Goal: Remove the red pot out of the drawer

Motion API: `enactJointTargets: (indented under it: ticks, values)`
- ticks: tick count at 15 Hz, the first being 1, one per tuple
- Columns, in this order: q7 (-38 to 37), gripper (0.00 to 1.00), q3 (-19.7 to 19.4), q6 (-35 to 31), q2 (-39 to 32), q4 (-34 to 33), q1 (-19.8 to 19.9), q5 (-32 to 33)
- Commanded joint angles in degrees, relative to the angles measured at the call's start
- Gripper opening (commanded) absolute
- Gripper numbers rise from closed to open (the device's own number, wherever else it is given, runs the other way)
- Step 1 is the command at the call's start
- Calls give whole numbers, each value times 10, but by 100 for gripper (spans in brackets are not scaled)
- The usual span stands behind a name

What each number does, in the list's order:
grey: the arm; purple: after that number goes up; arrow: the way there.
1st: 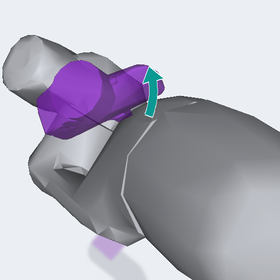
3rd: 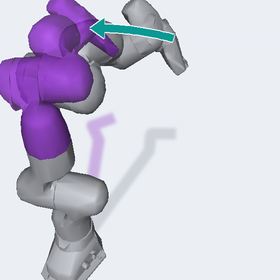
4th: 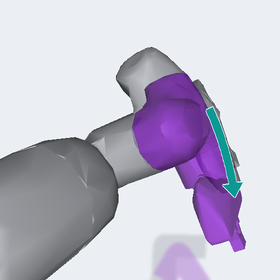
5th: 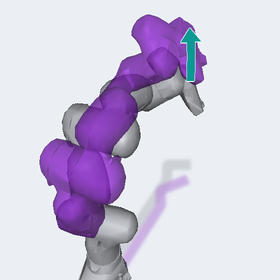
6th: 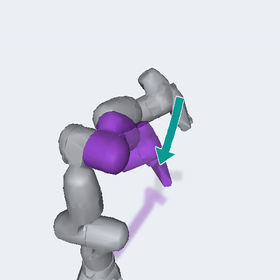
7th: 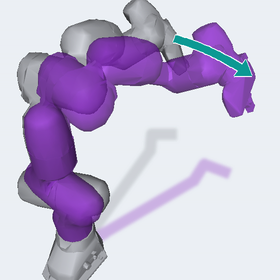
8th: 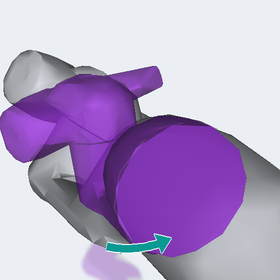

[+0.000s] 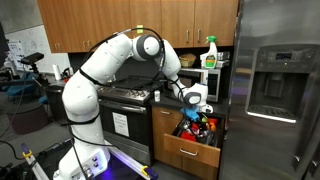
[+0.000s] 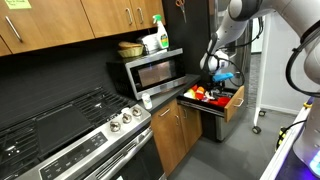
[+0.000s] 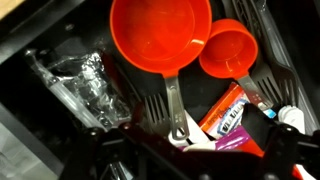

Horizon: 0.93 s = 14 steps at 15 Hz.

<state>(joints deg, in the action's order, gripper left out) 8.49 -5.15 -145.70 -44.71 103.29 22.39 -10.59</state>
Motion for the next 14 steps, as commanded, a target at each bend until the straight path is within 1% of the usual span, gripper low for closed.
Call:
enactJointTargets:
  ticks: [1, 6, 14]
  values:
    - [19, 100, 9, -13, -15, -23, 14, -3]
    - [31, 100, 10, -11, -29, -42, 21, 0]
    - [43, 100, 16, -12, -50, -54, 33, -2]
